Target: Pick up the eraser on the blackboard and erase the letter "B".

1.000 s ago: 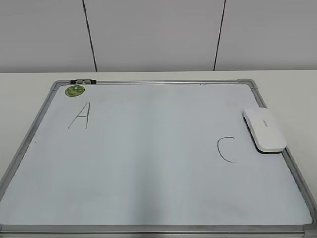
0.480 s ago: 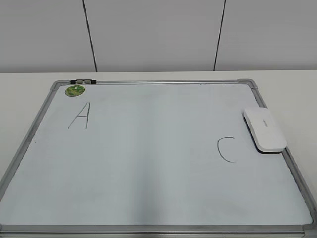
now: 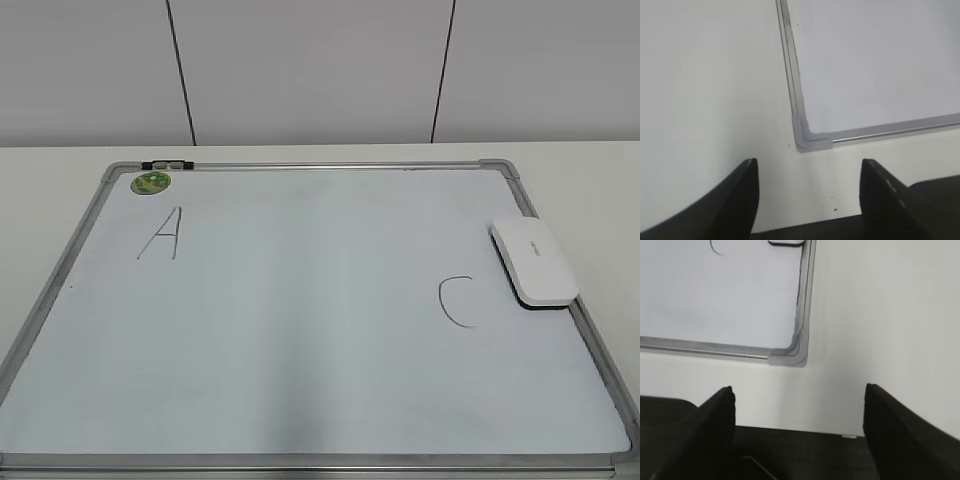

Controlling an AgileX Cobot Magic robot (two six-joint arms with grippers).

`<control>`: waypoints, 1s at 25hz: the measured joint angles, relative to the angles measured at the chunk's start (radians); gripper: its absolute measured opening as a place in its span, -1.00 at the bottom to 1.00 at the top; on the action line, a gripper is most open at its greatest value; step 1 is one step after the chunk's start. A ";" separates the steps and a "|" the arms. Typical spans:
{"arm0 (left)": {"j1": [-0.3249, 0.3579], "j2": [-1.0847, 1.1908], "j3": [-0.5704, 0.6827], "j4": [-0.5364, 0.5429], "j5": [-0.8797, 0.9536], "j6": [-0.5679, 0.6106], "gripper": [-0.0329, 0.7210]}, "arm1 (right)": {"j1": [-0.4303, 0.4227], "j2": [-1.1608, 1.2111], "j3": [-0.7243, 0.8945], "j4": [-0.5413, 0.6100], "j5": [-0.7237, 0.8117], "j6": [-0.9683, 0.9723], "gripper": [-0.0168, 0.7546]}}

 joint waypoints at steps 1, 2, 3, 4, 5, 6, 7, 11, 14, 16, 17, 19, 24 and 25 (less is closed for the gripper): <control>0.000 -0.033 0.000 0.000 0.000 0.000 0.31 | 0.000 -0.029 0.000 0.000 0.000 0.000 0.57; 0.000 -0.062 0.000 0.000 0.000 0.000 0.31 | -0.005 -0.064 0.000 0.000 0.000 0.000 0.57; 0.000 -0.102 0.000 0.000 0.000 0.000 0.30 | -0.011 -0.093 0.000 0.000 0.000 0.000 0.57; 0.000 -0.129 0.000 0.000 0.000 0.000 0.30 | -0.025 -0.127 0.000 0.000 0.000 0.000 0.57; 0.000 -0.155 0.000 0.000 0.002 0.000 0.29 | -0.038 -0.153 0.000 0.000 0.000 0.000 0.57; 0.000 -0.182 0.000 0.000 0.002 0.000 0.29 | -0.053 -0.181 0.000 0.000 0.002 0.000 0.57; 0.000 -0.207 0.000 0.000 0.002 0.000 0.29 | -0.063 -0.204 0.000 0.000 0.002 0.000 0.57; 0.000 -0.243 0.000 0.000 0.005 0.000 0.27 | -0.081 -0.284 0.000 0.000 0.007 0.000 0.60; 0.002 -0.243 0.000 0.000 0.007 0.000 0.23 | -0.082 -0.288 0.000 0.000 0.007 0.000 0.58; 0.002 -0.243 0.000 0.002 0.007 0.000 0.21 | -0.082 -0.288 0.000 0.000 0.007 0.000 0.58; 0.002 -0.243 0.000 0.002 0.007 0.000 0.21 | -0.082 -0.288 0.000 0.000 0.007 0.000 0.58; 0.002 -0.243 0.000 0.002 0.007 0.000 0.20 | -0.082 -0.288 0.000 0.000 0.007 0.000 0.58; 0.002 -0.243 0.000 0.002 0.007 0.000 0.16 | -0.082 -0.288 0.000 0.000 0.007 0.000 0.58; 0.002 -0.243 0.000 0.002 0.007 0.000 0.15 | -0.082 -0.288 0.000 0.000 0.007 0.000 0.58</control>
